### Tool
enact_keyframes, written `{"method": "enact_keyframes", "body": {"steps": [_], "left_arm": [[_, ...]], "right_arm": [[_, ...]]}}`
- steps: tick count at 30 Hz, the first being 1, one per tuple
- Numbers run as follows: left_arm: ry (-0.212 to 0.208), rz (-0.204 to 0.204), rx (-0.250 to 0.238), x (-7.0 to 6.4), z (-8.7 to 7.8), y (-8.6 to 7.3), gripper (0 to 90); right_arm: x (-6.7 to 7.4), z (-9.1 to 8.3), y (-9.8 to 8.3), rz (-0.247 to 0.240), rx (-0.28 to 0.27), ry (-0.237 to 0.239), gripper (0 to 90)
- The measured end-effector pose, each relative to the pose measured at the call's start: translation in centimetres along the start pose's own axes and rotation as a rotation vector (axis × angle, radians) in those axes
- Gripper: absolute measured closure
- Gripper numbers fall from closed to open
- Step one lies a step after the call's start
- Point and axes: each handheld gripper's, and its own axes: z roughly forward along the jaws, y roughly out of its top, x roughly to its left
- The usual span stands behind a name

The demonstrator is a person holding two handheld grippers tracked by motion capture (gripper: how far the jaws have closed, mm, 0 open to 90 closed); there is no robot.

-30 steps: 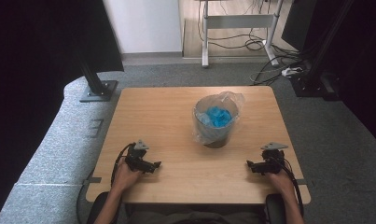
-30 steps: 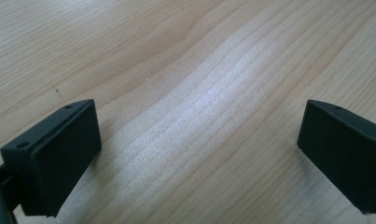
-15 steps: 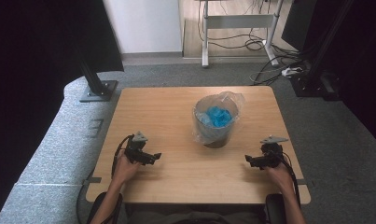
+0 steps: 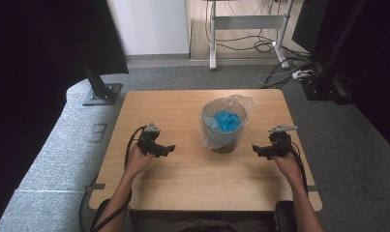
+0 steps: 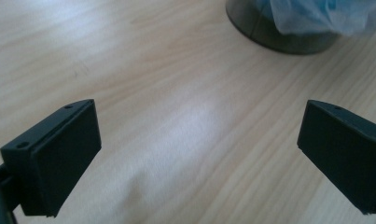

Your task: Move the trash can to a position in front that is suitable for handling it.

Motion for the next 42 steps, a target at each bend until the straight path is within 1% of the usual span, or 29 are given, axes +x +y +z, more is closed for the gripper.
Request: {"method": "enact_keyframes", "body": {"steps": [2, 7, 10, 15, 18, 22, 28, 31, 35, 36, 37, 41, 42], "left_arm": [[0.0, 0.002, -0.001, 0.1, 0.3, 0.7, 0.0], [0.0, 0.007, -0.027, 0.1, 1.1, 2.5, 0.0], [0.001, 0.016, -0.031, 0.1, 1.8, 3.6, 0.0], [0.001, 0.037, -0.028, -0.1, 2.9, 5.3, 0.0], [0.007, 0.051, -0.024, -0.3, 3.6, 6.2, 0.0], [0.022, 0.074, -0.019, -0.5, 4.3, 7.5, 0.0], [0.032, 0.068, -0.028, -0.3, 5.3, 8.9, 0.0], [0.03, 0.056, -0.04, -0.2, 6.0, 9.4, 0.0], [0.027, 0.046, -0.04, -0.1, 7.1, 9.9, 0.0], [0.026, 0.046, -0.04, -0.1, 7.4, 10.0, 0.0], [0.026, 0.052, -0.039, -0.2, 7.6, 10.2, 0.0], [0.039, 0.08, -0.025, -0.3, 8.2, 10.6, 0.0], [0.059, 0.088, -0.017, -0.3, 8.3, 10.7, 0.0]], "right_arm": [[-0.2, 0.3, 0.6, 0.002, 0.001, -0.008, 0.0], [-0.6, 1.3, 1.9, 0.014, 0.003, -0.013, 0.0], [-0.8, 2.0, 2.5, 0.015, 0.012, -0.029, 0.0], [-1.3, 3.0, 3.3, 0.036, 0.003, -0.046, 0.0], [-1.6, 3.6, 4.0, 0.037, 0.001, -0.063, 0.0], [-2.0, 4.2, 4.9, 0.051, -0.015, -0.081, 0.0], [-2.3, 4.9, 5.7, 0.068, -0.038, -0.078, 0.0], [-2.2, 5.3, 6.1, 0.066, -0.042, -0.08, 0.0], [-2.0, 5.8, 6.6, 0.064, -0.052, -0.064, 0.0], [-1.9, 5.9, 6.7, 0.061, -0.053, -0.068, 0.0], [-1.8, 6.0, 6.8, 0.056, -0.051, -0.072, 0.0], [-1.6, 6.3, 7.0, 0.058, -0.049, -0.059, 0.1], [-1.5, 6.4, 7.1, 0.055, -0.05, -0.055, 0.4]]}}
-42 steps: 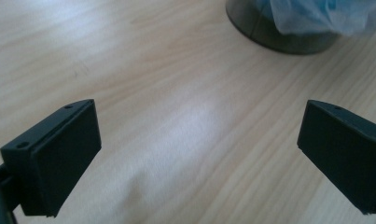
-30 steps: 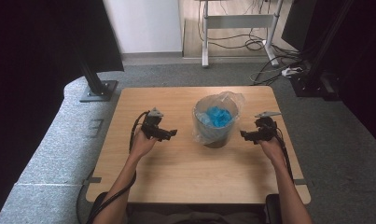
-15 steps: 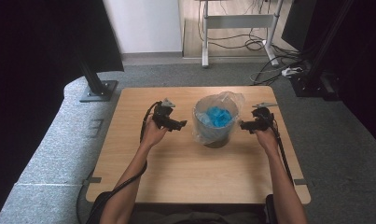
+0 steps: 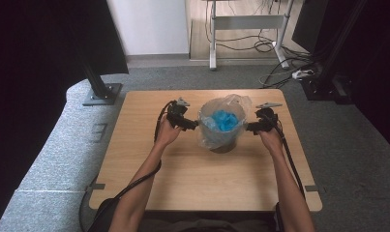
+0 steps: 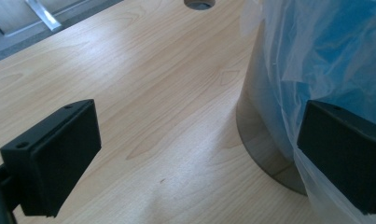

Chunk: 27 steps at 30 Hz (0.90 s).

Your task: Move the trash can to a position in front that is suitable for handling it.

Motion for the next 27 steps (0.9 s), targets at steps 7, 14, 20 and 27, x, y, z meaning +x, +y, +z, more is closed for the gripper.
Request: {"method": "enact_keyframes", "body": {"steps": [7, 14, 20, 27], "left_arm": [[0.016, -0.006, 0.001, 0.8, -0.6, -0.5, 0.0], [0.023, -0.003, -0.001, 0.9, -1.5, -1.3, 0.0], [0.017, -0.003, -0.013, 0.4, -2.5, -2.3, 0.0], [-0.002, -0.011, -0.032, -0.4, -4.1, -3.9, 0.0]], "right_arm": [[1.2, 0.3, 0.2, -0.012, -0.005, 0.007, 2.0], [2.3, 0.3, 0.3, -0.031, -0.012, 0.019, 3.0], [3.3, -0.5, 0.3, -0.07, -0.01, 0.01, 3.0], [4.6, -1.7, -0.3, -0.097, -0.023, 0.047, 2.6]]}}
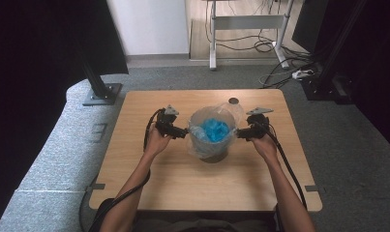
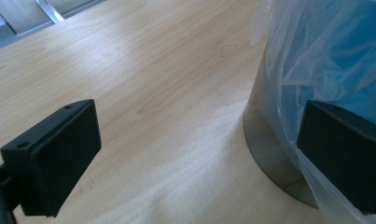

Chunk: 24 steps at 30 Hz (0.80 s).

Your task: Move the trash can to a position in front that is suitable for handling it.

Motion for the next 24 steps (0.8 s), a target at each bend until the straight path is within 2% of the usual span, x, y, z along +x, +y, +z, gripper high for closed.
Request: {"method": "enact_keyframes", "body": {"steps": [9, 14, 19, 24], "left_arm": [[0.001, -0.001, -0.002, -0.8, -1.9, -1.4, 0.0], [-0.004, -0.019, -0.01, -1.3, -2.6, -2.4, 0.0], [-0.009, -0.042, -0.022, -1.7, -3.4, -3.3, 0.0], [-0.006, -0.038, -0.018, -2.3, -4.2, -4.1, 0.0]], "right_arm": [[2.0, -1.0, -0.8, -0.043, -0.001, 0.053, 1.5], [2.9, -1.5, -1.1, -0.063, -0.004, 0.056, 0.5], [3.8, -2.0, -1.6, -0.062, -0.005, 0.064, 0.4], [4.8, -2.3, -2.2, -0.075, 0.006, 0.079, 0.0]]}}
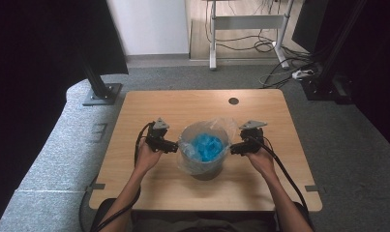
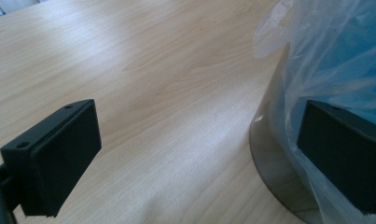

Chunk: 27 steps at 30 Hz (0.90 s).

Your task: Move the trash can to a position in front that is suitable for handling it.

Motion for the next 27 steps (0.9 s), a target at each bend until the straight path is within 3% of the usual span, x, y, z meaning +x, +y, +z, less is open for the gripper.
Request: {"method": "enact_keyframes", "body": {"steps": [9, 12, 17, 27], "left_arm": [[0.001, -0.002, 0.01, -0.4, -0.7, -0.7, 0.0], [0.03, 0.004, 0.016, -0.2, -1.0, -0.7, 0.0], [0.041, 0.002, 0.032, 0.6, -2.5, -1.2, 0.0], [0.061, 0.0, 0.049, 1.4, -4.9, -3.3, 0.0]], "right_arm": [[1.1, -0.4, -0.2, -0.025, 0.0, -0.009, 0.0], [1.0, -0.6, -0.2, -0.041, 0.005, -0.008, 0.0], [0.3, -1.7, -0.1, -0.083, 0.037, -0.035, 0.0], [-1.3, -4.6, -1.2, -0.079, 0.046, -0.022, 0.0]]}}
